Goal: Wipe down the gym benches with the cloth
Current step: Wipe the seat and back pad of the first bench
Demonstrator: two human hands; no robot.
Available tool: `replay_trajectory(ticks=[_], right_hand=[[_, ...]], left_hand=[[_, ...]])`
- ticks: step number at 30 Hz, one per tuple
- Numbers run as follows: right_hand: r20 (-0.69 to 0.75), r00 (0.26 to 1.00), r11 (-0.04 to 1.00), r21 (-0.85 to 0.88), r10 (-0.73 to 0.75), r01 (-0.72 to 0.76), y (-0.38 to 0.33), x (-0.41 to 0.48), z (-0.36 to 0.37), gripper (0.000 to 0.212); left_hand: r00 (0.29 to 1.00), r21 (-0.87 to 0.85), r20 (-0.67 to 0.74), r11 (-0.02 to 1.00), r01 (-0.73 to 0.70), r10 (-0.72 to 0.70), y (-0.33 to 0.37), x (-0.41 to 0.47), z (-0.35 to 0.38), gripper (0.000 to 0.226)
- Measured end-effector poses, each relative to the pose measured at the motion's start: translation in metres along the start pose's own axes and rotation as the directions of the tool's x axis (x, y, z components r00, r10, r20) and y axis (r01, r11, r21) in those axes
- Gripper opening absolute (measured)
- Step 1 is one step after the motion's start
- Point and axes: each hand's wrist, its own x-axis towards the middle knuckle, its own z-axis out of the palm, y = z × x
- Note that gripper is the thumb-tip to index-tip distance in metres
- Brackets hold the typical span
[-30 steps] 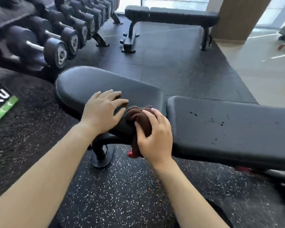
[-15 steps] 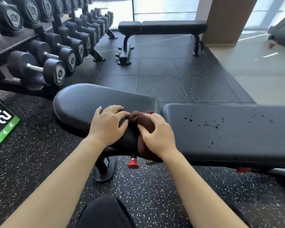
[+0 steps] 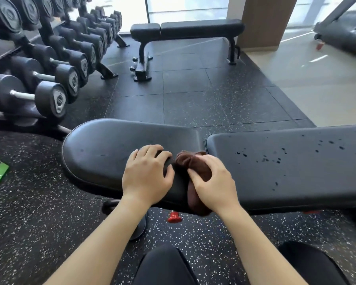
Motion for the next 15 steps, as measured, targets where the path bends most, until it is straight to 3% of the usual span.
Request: replay_trajectory(ticks=[3,6,9,12,15], right_hand=[[-0.014,1.000,1.000,0.016,0.009,-0.009,-0.002,0.012,0.003,0.020],[0.064,0.998,0.999,-0.025,0.024,-0.022,-0.013,0.029,0.003,0.022],[0.145,0.986,0.994,-0.066,-0.082,0.093,-0.024,0.013,0.009,0.028],[0.203,0.964,0.980,-0.067,-0.170,0.187,-0.054,0.005,0.033,0.035],[0.321,0.918,0.958,-0.088,-0.233,0.274,-0.093,0.016,0.060,0.038]], left_hand=[[1.000,-0.002,-0.013,1.000,0.008,-0.008,0.000,0.000,0.001,0.030],[1.000,-0.055,0.006,0.998,-0.003,0.004,0.000,-0.001,-0.002,0.025],[0.998,-0.188,-0.023,0.980,0.060,-0.065,-0.011,-0.006,-0.019,0.022],[0.980,-0.156,-0.140,0.981,0.118,-0.140,-0.046,-0.012,-0.045,0.023],[0.978,-0.136,-0.109,0.977,0.165,-0.180,-0.075,-0.016,-0.065,0.024]])
